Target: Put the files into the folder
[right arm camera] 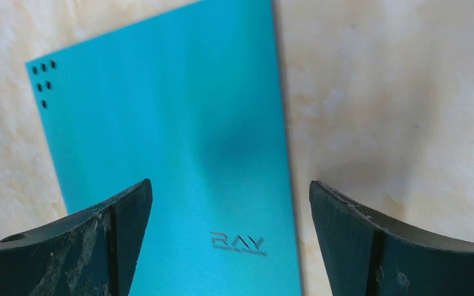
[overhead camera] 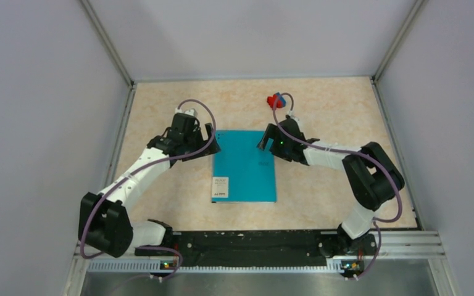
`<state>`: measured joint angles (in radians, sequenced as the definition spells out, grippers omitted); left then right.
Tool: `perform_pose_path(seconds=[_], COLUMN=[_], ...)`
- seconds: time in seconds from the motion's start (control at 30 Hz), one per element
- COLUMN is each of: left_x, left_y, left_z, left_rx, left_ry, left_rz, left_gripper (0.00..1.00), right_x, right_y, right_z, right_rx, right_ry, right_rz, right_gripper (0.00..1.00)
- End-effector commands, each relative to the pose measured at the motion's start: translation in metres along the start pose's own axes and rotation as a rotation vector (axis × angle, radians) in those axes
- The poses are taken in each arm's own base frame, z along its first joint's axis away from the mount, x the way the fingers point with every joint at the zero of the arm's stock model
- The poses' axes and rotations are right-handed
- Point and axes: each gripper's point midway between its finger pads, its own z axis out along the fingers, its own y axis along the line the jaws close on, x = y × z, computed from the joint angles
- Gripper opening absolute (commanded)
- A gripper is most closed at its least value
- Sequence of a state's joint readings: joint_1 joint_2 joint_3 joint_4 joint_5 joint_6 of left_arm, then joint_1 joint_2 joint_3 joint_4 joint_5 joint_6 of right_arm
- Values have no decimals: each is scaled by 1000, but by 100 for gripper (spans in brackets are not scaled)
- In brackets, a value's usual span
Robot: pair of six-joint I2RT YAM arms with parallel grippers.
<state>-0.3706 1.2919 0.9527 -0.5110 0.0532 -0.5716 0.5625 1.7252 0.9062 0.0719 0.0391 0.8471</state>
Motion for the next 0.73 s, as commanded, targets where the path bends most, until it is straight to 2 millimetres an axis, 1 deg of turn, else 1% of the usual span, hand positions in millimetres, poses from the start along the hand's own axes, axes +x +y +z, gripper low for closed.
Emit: perform_pose_path(seconds=[0.0, 0.07, 0.13, 0.2, 0.27, 0.37, 0.5, 0.7], left_x=[-19, -32, -46, -54, -61, -68, -75, -75], left_y=[-5, -7, -6, -8, -11, -17, -22, -18], left_z=[-17, -27, -38, -48, -58, -70, -82, -85], left_rx=[7, -7, -33, -41, -30, 1, 33, 20], left_ry=[-72, -111, -155, -183, -212, -256, -309, -326], left_rz=[21, 23, 30, 38, 42, 50, 61, 69], left_gripper=[99, 99, 99, 99, 99, 99, 99, 99], right_x=[-23, -40, -51, -57, -61, -63, -69, -78], right_y=[5, 22, 36, 43, 45, 44, 44, 47], right_z=[-40, -67, -91, -112, -131, -148, -164, -176], right_rx=[47, -3, -52, -85, -112, -133, -158, -177], right_ry=[-57, -95, -116, -142, -176, -214, -271, -321], right_rz=[-73, -124, -166, -189, -198, -197, -195, -185], right_gripper=[98, 99, 99, 99, 99, 99, 99, 99])
